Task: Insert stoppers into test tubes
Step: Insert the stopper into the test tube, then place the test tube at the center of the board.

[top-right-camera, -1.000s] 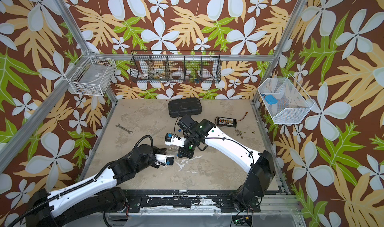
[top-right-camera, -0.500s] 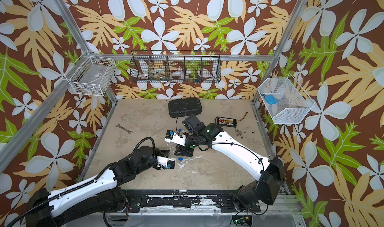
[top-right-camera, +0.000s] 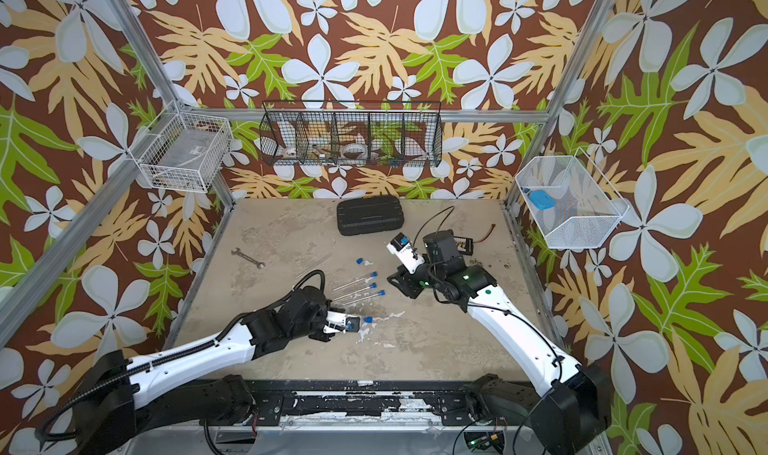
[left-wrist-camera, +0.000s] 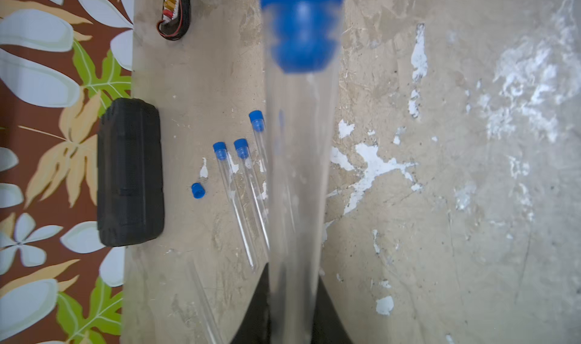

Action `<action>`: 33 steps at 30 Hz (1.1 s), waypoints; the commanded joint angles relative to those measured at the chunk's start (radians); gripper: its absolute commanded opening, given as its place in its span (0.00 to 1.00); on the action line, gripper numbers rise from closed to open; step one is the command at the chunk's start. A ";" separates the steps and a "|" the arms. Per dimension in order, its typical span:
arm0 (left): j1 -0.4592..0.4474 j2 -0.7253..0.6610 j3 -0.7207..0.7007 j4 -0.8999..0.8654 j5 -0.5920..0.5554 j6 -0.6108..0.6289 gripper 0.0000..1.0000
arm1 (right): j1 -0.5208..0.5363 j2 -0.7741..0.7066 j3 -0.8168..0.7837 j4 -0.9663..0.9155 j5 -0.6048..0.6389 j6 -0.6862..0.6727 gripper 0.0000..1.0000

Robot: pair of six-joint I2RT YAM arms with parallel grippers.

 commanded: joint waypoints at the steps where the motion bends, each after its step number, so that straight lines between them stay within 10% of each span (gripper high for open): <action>1: 0.006 0.087 0.065 -0.104 0.095 -0.217 0.00 | -0.055 -0.013 -0.047 0.089 0.136 0.150 0.46; 9: 0.042 0.366 0.251 -0.244 0.173 -0.430 0.00 | -0.061 -0.045 -0.093 0.124 0.241 0.170 0.47; 33: 0.051 0.681 0.507 -0.395 0.079 -0.527 0.00 | -0.061 -0.022 -0.116 0.066 0.164 0.270 0.38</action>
